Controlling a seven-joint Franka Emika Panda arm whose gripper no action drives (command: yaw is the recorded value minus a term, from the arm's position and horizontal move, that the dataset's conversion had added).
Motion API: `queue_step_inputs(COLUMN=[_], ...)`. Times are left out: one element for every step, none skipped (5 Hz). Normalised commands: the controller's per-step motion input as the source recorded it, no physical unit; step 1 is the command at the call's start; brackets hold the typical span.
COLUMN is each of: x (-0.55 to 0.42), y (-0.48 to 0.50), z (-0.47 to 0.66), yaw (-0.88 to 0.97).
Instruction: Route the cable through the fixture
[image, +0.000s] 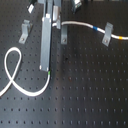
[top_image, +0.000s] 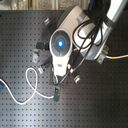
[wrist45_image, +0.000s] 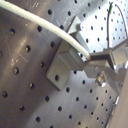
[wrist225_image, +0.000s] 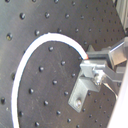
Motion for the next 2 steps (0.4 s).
queue_step_inputs(x=[-0.225, -0.076], y=[0.011, 0.077], z=[0.7, 0.58], yaw=[0.0, 0.0])
